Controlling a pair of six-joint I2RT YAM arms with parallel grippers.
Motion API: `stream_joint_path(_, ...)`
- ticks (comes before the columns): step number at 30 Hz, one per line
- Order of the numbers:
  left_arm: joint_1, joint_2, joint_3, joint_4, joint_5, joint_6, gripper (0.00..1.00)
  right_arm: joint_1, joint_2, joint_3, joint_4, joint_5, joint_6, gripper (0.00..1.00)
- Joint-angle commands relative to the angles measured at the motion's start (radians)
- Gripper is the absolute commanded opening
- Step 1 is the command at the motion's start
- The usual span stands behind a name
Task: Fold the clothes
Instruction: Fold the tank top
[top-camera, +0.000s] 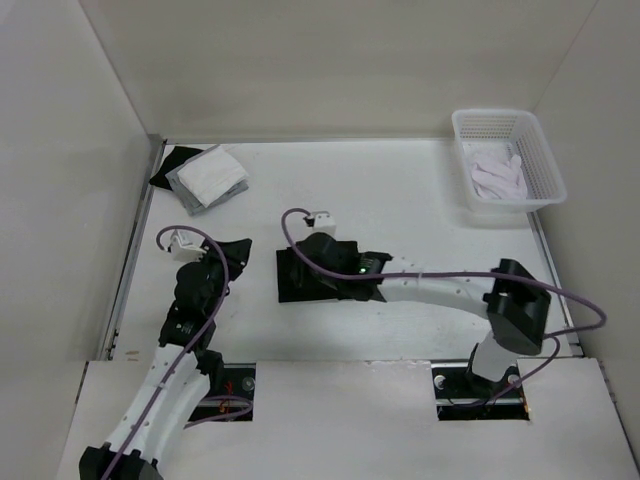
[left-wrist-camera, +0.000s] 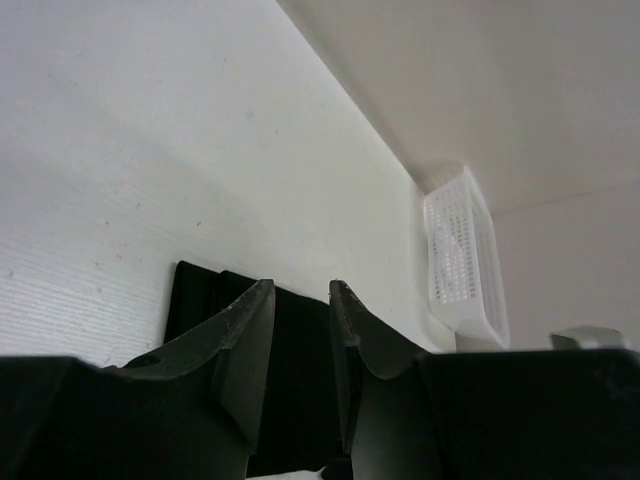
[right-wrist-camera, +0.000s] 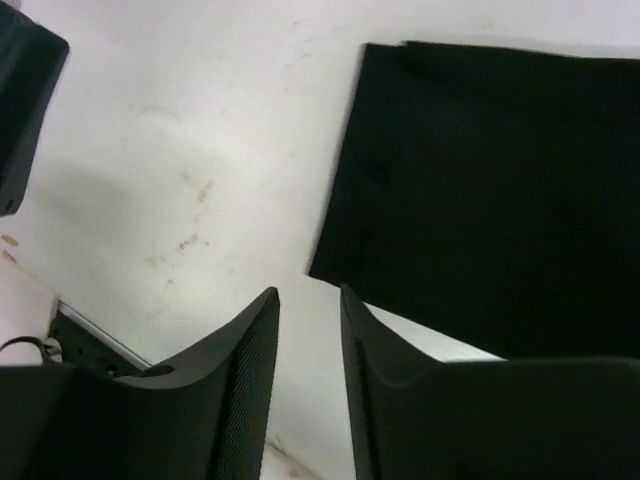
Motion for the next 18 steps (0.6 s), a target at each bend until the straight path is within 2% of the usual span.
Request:
stream_joint_path(1, -0.021, 0.051, 0.032, 0.070, 0.045, -0.006, 0.27, -0.077, -0.171, -0.140, 0.125, 0.017, 0.020, 0.31)
stream_joint_path(4, -0.084, 0.129, 0.036, 0.126, 0.036, -0.006, 0.27, -0.128, -0.204, -0.219, 0.157, -0.041, 0.010, 0.09)
stream_joint_path(7, -0.173, 0.209, 0.055, 0.152, 0.027, 0.029, 0.22, -0.151, -0.275, -0.315, 0.210, -0.039, -0.029, 0.01)
stream_joint_path(12, -0.235, 0.203, 0.027, 0.086, -0.089, 0.100, 0.19, -0.235, -0.527, -0.559, 0.338, -0.043, -0.087, 0.01)
stream_joint_path(15, -0.206, 0.186, 0.017, 0.000, -0.151, 0.135, 0.26, -0.346, -0.677, -0.679, 0.359, -0.058, -0.099, 0.06)
stream_joint_path(18, -0.164, 0.182, 0.001, -0.051, -0.175, 0.158, 0.36, -0.488, -0.753, -0.750, 0.399, -0.113, -0.092, 0.12)
